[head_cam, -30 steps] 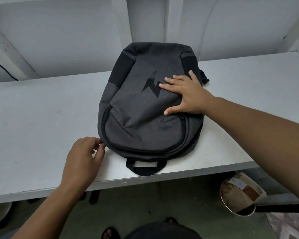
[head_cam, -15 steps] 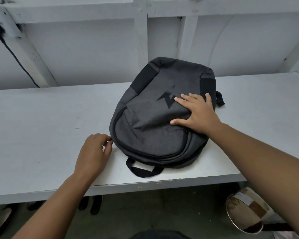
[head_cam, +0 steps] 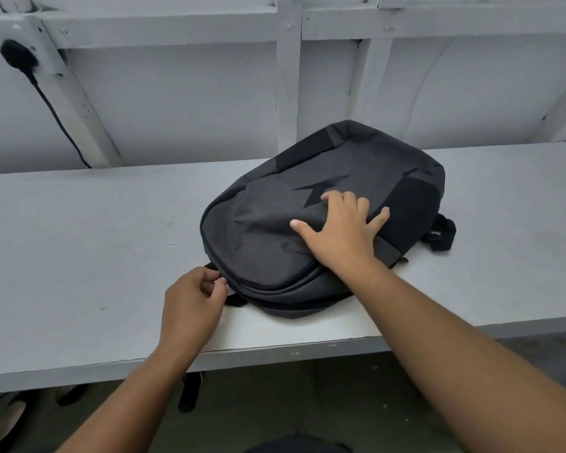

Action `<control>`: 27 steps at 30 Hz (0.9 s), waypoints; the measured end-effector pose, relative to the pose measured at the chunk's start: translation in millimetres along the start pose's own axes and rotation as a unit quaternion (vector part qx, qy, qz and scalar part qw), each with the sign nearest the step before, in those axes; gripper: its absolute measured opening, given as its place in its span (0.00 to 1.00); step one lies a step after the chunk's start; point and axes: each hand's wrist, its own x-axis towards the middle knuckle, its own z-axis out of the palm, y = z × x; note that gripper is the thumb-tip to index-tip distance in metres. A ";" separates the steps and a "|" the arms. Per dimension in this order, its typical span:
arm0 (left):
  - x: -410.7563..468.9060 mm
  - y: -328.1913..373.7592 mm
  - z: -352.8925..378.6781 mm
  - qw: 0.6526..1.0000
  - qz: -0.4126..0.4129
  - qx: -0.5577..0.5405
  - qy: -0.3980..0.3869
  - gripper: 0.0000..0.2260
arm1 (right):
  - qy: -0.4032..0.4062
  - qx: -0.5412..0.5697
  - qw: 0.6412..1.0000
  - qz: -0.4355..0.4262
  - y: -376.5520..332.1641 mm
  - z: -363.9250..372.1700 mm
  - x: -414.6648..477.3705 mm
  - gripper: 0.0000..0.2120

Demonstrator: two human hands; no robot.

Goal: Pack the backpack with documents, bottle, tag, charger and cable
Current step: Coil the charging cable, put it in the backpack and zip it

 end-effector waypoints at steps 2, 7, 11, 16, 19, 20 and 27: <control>3.9 -0.5 -4.0 1.000 -0.014 -0.018 0.004 0.10 | -0.018 0.077 0.996 -0.028 9.6 -19.9 8.8 0.25; 13.6 -5.8 -13.7 1.000 -0.012 -0.008 0.007 0.09 | -0.160 0.201 0.950 -0.177 111.7 -95.8 58.9 0.23; 16.0 -7.3 -13.6 1.000 -0.016 0.000 0.003 0.07 | -0.278 -0.165 0.906 -0.274 168.0 -105.1 94.7 0.55; 11.8 -4.7 -12.5 1.000 -0.022 0.001 0.003 0.08 | -0.197 -0.216 0.889 -0.351 163.5 -77.0 114.9 0.53; 10.0 -2.6 -12.7 0.999 -0.027 -0.002 0.017 0.05 | -0.165 -0.219 0.891 -0.362 164.7 -71.3 115.8 0.51; 10.2 -3.3 -13.2 0.999 -0.027 -0.001 0.027 0.04 | -0.155 -0.216 0.892 -0.365 165.8 -69.0 111.6 0.50; 12.5 -9.4 -16.6 0.998 -0.031 -0.015 0.058 0.03 | -0.126 -0.190 0.915 -0.333 150.1 -64.6 80.3 0.48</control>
